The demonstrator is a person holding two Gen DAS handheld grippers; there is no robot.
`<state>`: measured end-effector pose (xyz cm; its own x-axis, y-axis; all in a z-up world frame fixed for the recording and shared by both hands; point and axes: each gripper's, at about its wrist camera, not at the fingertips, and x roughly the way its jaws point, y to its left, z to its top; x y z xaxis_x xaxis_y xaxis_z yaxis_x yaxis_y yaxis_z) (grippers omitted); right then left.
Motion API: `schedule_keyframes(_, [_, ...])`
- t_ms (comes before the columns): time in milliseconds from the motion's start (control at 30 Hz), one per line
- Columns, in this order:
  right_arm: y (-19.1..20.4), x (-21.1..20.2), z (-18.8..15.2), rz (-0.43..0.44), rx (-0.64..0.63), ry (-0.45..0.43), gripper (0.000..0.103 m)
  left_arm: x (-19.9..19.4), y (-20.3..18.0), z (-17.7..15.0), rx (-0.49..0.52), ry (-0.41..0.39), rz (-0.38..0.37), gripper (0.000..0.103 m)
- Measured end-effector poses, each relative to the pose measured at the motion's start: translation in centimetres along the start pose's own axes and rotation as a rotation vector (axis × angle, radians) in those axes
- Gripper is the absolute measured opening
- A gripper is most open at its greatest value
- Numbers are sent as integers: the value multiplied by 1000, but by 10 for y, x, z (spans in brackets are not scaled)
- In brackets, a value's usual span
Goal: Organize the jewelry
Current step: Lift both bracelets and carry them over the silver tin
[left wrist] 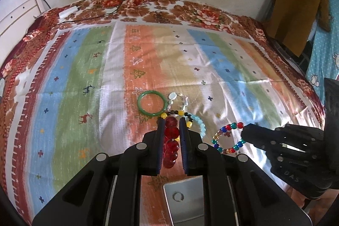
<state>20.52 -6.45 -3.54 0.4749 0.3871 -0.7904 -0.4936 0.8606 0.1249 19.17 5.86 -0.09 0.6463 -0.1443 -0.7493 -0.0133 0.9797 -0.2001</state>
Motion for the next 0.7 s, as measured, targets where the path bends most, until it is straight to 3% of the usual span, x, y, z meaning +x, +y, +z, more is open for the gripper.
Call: schedule_keyframes(700, [12,-31,-31,42,-22,-21,10,-29,-28,-40,77,-8,-28,13])
